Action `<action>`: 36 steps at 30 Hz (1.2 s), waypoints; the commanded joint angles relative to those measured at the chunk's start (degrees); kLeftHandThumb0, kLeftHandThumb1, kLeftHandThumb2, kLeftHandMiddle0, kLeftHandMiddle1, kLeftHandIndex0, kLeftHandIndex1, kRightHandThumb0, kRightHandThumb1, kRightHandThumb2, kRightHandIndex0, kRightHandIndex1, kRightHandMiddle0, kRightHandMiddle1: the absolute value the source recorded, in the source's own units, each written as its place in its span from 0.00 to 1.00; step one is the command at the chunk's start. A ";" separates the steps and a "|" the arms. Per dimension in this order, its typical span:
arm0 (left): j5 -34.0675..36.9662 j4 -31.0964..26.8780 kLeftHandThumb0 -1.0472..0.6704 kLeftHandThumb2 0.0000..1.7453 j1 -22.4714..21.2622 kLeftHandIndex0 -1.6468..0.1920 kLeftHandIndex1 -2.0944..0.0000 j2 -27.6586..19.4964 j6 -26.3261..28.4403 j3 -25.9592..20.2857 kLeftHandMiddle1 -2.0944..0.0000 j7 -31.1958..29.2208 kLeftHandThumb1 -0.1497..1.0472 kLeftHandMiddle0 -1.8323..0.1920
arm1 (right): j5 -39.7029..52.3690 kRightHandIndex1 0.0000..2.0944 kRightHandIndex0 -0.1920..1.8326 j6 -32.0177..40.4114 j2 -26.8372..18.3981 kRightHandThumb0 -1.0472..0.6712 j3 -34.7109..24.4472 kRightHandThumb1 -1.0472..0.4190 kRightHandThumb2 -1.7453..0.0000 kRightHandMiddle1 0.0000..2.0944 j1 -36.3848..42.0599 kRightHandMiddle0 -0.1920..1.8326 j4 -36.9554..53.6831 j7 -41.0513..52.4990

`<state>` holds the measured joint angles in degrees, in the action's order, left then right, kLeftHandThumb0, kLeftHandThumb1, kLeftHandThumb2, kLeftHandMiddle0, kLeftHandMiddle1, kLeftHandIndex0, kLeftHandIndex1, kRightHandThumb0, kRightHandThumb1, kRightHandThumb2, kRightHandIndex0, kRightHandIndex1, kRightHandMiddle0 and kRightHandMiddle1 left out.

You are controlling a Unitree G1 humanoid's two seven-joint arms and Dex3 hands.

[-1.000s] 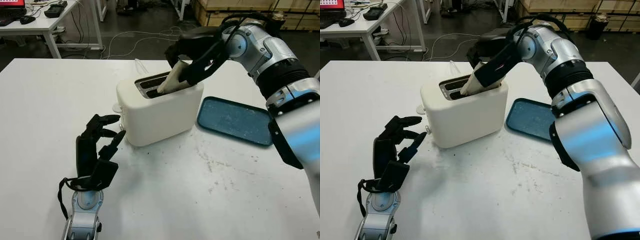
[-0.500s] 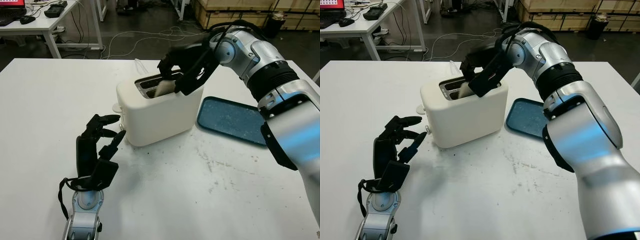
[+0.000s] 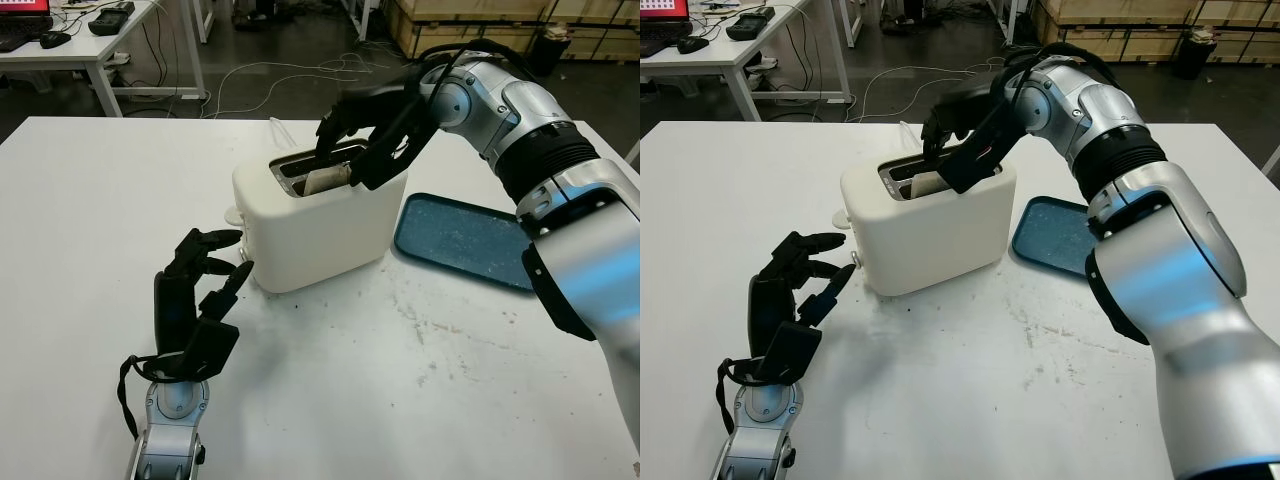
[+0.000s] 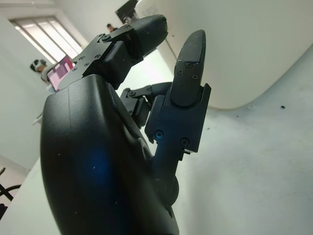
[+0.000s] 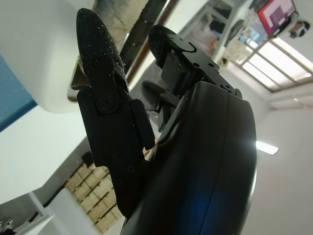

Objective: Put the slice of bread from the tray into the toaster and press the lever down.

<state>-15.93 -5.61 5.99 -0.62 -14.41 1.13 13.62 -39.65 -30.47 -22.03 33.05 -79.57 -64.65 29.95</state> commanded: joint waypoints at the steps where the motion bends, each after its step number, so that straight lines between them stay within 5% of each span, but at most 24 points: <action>1: -0.20 -0.23 0.41 0.10 0.02 0.61 0.58 0.15 -0.02 0.11 0.34 0.10 0.89 0.66 | 0.62 0.46 0.21 -0.05 -0.92 0.18 -1.29 0.09 0.97 0.02 -1.08 0.44 0.83 -2.10; 7: -0.39 -0.66 0.39 0.10 0.10 0.61 0.58 -0.03 0.50 0.00 0.34 0.00 0.89 0.66 | 3.38 0.36 0.23 1.45 -2.98 0.25 -6.98 0.09 0.97 0.02 -0.63 0.45 3.13 -9.01; 13: -0.14 -0.49 0.39 0.10 0.06 0.61 0.58 0.06 0.05 0.02 0.34 0.10 0.89 0.67 | 10.23 0.39 0.33 2.62 -5.78 0.28 -16.05 0.09 0.99 0.03 2.07 0.49 5.92 -15.01; 16: -0.32 -0.23 0.39 0.10 -0.15 0.61 0.58 -0.30 -0.54 -0.14 0.34 0.19 0.89 0.66 | 14.85 0.26 0.40 -0.45 -7.79 0.29 -20.20 0.09 0.99 0.02 6.12 0.50 6.62 -16.14; 22: -0.52 -0.89 0.39 0.11 -0.48 0.62 0.58 -0.85 0.20 -0.51 0.34 -0.23 0.89 0.66 | 24.88 0.24 0.51 -4.77 -8.82 0.27 -27.76 0.10 1.00 0.02 20.56 0.54 13.72 -16.43; 32: -2.56 -2.85 0.41 0.08 -2.49 0.60 0.59 -3.16 1.55 -2.27 0.36 0.37 0.89 0.65 | 42.03 0.29 0.52 -1.17 0.45 0.32 -33.22 0.10 1.00 0.01 55.31 0.56 37.71 -12.49; 36: -3.94 -3.48 0.39 0.08 -3.58 0.59 0.60 -4.70 2.41 -3.36 0.38 0.18 0.89 0.64 | 46.20 0.21 0.54 3.53 5.30 0.32 -33.34 0.11 1.00 0.01 66.64 0.58 48.07 -13.19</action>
<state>-18.64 -8.31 3.53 -4.48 -12.48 -1.68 13.67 4.93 -28.67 -18.04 -0.05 -14.96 -19.46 17.43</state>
